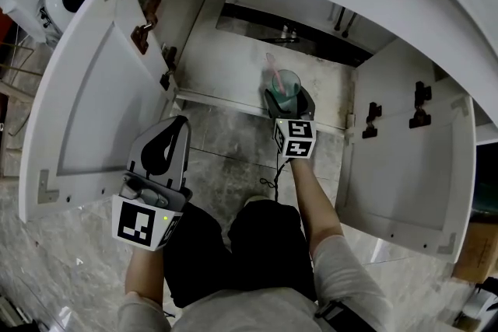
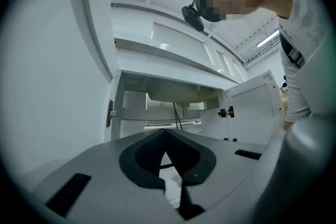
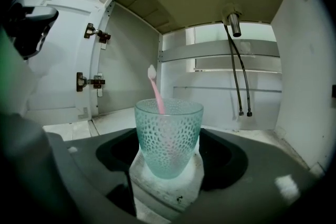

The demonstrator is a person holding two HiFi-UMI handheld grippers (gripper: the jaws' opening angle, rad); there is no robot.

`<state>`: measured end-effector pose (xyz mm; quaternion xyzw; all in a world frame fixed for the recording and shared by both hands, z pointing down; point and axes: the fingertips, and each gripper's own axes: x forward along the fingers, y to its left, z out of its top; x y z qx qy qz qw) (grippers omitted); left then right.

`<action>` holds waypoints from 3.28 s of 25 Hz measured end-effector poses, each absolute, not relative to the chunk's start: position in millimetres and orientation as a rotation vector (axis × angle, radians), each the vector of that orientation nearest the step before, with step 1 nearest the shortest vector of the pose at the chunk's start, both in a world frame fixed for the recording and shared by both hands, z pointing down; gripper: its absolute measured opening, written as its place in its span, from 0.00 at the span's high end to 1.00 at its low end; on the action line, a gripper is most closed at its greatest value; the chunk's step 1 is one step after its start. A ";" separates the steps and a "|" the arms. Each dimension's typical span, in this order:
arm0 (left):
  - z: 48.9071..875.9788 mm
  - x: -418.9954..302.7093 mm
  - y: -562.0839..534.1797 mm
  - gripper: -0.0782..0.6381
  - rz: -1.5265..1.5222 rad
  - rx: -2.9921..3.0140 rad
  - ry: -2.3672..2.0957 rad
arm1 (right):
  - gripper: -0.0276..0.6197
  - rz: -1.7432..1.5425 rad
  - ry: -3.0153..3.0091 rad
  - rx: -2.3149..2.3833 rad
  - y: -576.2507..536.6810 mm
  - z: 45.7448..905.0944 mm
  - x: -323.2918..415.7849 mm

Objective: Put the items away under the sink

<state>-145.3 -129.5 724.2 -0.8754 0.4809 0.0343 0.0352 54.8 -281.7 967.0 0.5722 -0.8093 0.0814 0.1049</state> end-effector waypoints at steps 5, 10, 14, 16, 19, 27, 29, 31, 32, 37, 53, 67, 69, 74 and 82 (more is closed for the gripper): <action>727.5 -144.0 -127.3 0.88 0.073 -2.692 1.475 | 0.40 0.295 -2.375 1.668 -279.4 969.3 54.9; 722.4 -140.3 -125.6 0.88 0.116 -2.706 1.453 | 0.40 0.308 -2.408 1.659 -272.8 962.3 57.2; 723.3 -138.6 -125.0 0.88 0.112 -2.714 1.441 | 0.40 0.310 -2.443 1.674 -265.8 948.1 60.3; 720.8 -136.7 -125.1 0.88 0.135 -2.717 1.425 | 0.40 0.319 -2.469 1.691 -261.7 937.9 62.5; 719.9 -136.2 -125.5 0.88 0.153 -2.726 1.417 | 0.40 0.321 -2.518 1.703 -252.9 918.8 63.1; 719.7 -138.2 -130.8 0.88 0.144 -2.726 1.415 | 0.85 0.177 -2.589 1.703 -232.9 867.8 55.1; 720.7 -138.3 -134.0 0.88 0.142 -2.728 1.418 | 0.94 0.161 -2.617 1.720 -232.3 856.9 54.2; 722.1 -139.2 -137.9 0.88 0.136 -2.727 1.427 | 0.94 0.184 -2.659 1.717 -232.9 848.9 51.2; 724.4 -140.3 -140.0 0.88 0.115 -2.728 1.438 | 0.94 0.193 -2.678 1.712 -232.9 844.7 49.1; 724.6 -133.9 -151.9 0.88 0.011 -2.749 1.464 | 0.94 0.138 -2.710 1.662 -230.6 814.6 39.9; 606.7 -123.4 -134.5 0.88 -0.092 -2.872 1.554 | 0.94 0.216 -2.639 1.670 -184.3 680.0 46.1; 437.2 -128.2 -102.6 0.88 -0.074 -2.863 1.616 | 0.94 0.177 -2.633 1.596 -117.7 504.3 30.2; 411.9 -128.2 -98.8 0.88 -0.053 -2.860 1.621 | 0.94 0.200 -2.650 1.591 -107.9 476.9 25.8; 347.9 -127.9 -89.3 0.88 0.003 -2.822 1.583 | 0.94 0.202 -2.675 1.575 -88.1 411.3 17.2; 272.3 -125.0 -58.3 0.88 0.014 -2.809 1.557 | 0.94 0.172 -2.670 1.572 -60.5 331.1 21.8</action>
